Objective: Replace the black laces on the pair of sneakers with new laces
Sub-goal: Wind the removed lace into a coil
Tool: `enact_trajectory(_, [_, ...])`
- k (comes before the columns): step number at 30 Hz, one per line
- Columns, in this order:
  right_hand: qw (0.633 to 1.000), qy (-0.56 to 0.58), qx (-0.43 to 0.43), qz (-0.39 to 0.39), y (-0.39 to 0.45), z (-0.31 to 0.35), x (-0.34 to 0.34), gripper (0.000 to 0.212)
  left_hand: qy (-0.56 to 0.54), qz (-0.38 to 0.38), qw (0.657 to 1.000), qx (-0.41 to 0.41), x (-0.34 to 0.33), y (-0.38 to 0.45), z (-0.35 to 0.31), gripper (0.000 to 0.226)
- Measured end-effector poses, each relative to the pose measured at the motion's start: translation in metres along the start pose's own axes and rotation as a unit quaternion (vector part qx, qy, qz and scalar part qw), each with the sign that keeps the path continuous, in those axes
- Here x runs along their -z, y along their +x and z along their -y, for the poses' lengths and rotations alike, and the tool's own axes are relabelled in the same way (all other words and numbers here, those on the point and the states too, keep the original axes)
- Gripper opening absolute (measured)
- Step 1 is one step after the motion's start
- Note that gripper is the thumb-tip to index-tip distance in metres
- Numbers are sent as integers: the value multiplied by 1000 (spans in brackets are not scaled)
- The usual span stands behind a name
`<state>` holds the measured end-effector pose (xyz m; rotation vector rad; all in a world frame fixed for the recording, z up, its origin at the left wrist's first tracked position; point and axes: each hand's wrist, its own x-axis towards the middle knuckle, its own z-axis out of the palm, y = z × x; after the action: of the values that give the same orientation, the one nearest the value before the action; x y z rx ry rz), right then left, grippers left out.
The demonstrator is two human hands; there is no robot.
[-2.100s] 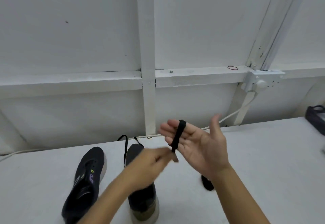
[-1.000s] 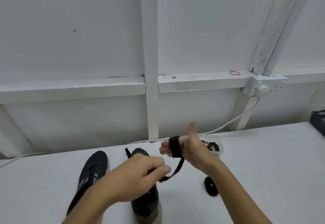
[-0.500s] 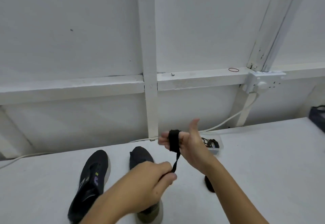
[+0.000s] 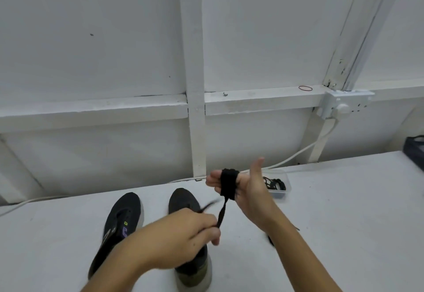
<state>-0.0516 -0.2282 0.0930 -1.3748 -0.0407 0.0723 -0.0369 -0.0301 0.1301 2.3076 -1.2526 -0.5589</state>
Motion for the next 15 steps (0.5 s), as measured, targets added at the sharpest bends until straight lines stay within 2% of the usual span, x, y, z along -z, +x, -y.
enact_trajectory(1, [999,-28,-17,18,-2,-10,1,128,19,4,1000,0,8,-4,-5,23])
enact_trajectory(4, [988,-55,-79,118,-12,-20,-8,127,40,-49,998,-15,42,0,-9,21])
enact_trajectory(6, [978,6,-107,178,-20,-12,-17,124,-17,-94,995,-3,58,12,4,19])
enact_trajectory(8, [969,102,-84,209,-29,4,-21,123,-79,-117,990,4,56,21,18,23])
enact_trajectory(11, [971,212,-23,110,-27,19,-15,119,-107,-111,988,28,9,26,29,18])
enact_trajectory(12, [975,208,-16,72,-22,18,-7,118,-72,-94,992,39,-12,25,30,20])
enact_trajectory(15, [995,80,-57,15,-7,1,6,118,56,7,997,56,-47,10,11,19])
